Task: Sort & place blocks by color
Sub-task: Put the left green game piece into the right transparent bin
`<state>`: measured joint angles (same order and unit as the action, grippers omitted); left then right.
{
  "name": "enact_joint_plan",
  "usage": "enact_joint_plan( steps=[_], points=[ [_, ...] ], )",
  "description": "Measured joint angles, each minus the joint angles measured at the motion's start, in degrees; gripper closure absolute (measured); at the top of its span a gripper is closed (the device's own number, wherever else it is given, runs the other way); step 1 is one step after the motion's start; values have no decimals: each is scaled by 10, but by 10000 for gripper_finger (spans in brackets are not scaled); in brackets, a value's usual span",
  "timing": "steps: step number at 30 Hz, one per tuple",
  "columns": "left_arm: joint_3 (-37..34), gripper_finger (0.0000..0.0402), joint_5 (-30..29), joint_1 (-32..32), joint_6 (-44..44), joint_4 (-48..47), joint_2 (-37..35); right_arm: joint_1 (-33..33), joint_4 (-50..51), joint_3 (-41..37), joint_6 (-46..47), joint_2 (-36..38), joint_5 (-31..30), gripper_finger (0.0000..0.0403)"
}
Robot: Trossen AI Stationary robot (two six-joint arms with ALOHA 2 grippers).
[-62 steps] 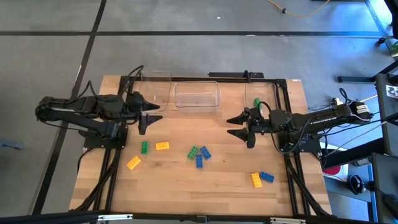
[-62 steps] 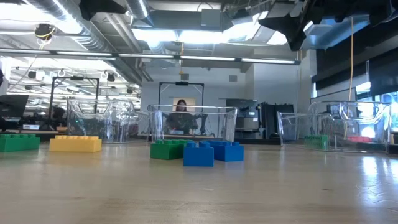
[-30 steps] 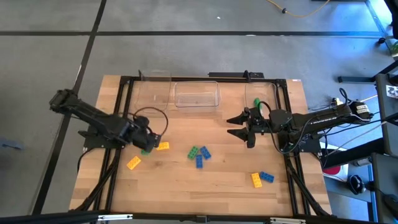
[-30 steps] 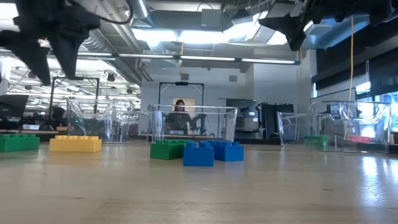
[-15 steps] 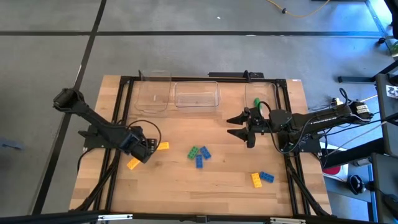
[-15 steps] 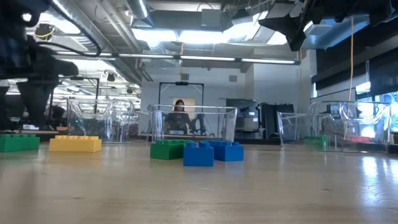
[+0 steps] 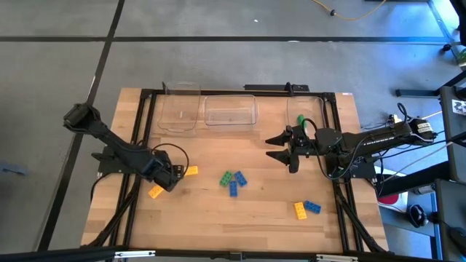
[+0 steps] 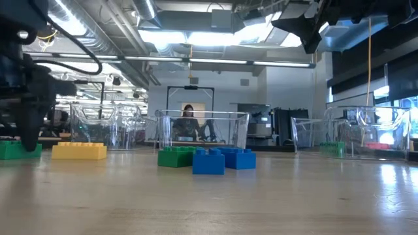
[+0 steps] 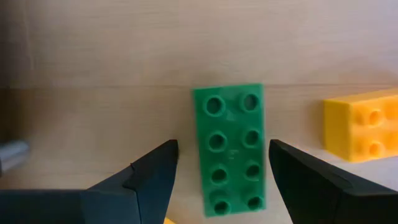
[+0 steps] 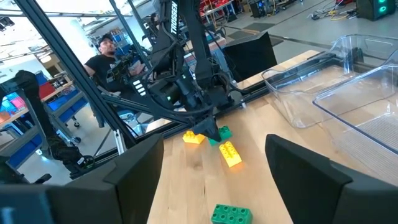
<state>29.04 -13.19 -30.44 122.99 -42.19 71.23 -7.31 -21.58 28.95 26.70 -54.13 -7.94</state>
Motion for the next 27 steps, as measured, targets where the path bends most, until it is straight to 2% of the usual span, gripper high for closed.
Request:
enact_joint_plan(
  steps=[8,11,17,22,27],
  points=[
    [0,165,13,-1,-10,4,12,0,0,0,0,0,0,118],
    [0,193,19,-1,-26,5,11,0,0,0,0,0,0,118],
    [-3,271,28,-1,-90,5,-9,0,0,0,0,0,0,118],
    [-4,272,11,-1,-140,-2,-75,0,0,0,1,0,0,118],
    [-3,272,-79,-1,-187,0,-184,0,-16,0,15,0,0,118]
  ],
)
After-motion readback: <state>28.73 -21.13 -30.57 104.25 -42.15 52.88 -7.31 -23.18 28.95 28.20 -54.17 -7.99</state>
